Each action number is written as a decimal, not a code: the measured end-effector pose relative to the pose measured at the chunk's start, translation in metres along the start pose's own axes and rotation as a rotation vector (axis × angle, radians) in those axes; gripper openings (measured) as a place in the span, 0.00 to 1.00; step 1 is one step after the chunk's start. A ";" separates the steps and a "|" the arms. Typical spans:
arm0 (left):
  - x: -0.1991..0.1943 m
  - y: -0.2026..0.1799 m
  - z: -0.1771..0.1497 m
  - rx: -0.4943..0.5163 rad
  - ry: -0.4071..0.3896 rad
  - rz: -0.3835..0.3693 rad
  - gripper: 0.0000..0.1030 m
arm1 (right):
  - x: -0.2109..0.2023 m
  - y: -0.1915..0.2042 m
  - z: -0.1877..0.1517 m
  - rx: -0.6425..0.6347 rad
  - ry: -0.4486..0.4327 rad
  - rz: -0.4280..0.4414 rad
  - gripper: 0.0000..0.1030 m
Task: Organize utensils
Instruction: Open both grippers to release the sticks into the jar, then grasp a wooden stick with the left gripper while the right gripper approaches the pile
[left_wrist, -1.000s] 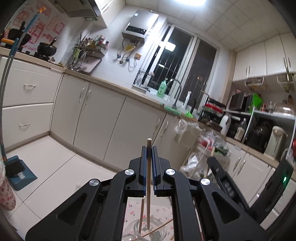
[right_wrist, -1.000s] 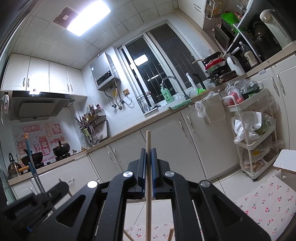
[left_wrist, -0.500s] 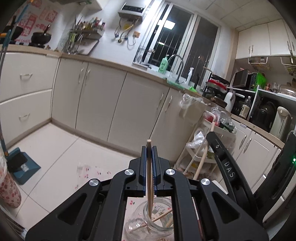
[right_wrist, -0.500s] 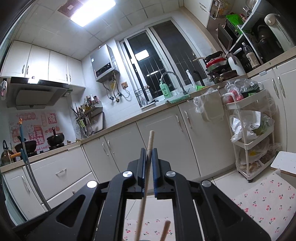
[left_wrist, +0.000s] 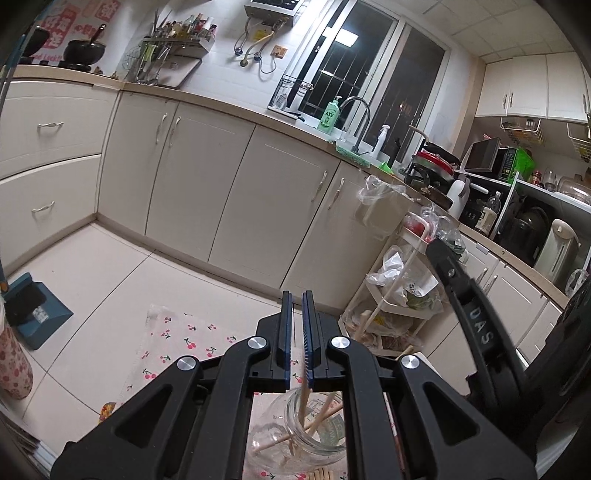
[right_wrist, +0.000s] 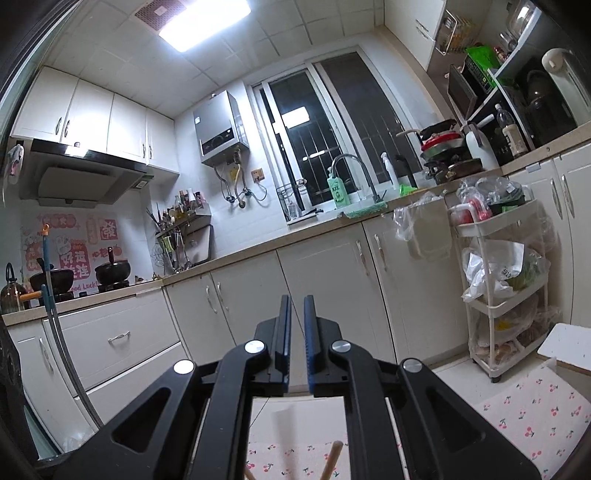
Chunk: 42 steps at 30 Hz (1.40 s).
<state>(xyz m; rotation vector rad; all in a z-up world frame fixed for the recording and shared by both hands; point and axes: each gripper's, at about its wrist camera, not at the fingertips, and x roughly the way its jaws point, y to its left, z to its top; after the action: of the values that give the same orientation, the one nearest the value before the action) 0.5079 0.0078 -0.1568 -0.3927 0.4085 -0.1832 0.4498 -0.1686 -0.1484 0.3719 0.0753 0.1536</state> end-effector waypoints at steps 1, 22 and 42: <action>0.000 0.000 0.000 0.000 0.002 -0.001 0.05 | -0.001 -0.001 -0.002 0.001 0.008 0.000 0.08; -0.057 -0.009 -0.084 0.101 0.313 0.077 0.52 | -0.146 -0.094 -0.053 -0.015 0.535 -0.260 0.59; 0.018 -0.050 -0.168 0.277 0.599 0.235 0.51 | -0.184 -0.119 -0.083 0.071 0.700 -0.268 0.71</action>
<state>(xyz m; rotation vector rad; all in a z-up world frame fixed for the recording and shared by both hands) 0.4491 -0.0987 -0.2846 -0.0054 1.0009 -0.1228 0.2761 -0.2783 -0.2604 0.3617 0.8194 0.0096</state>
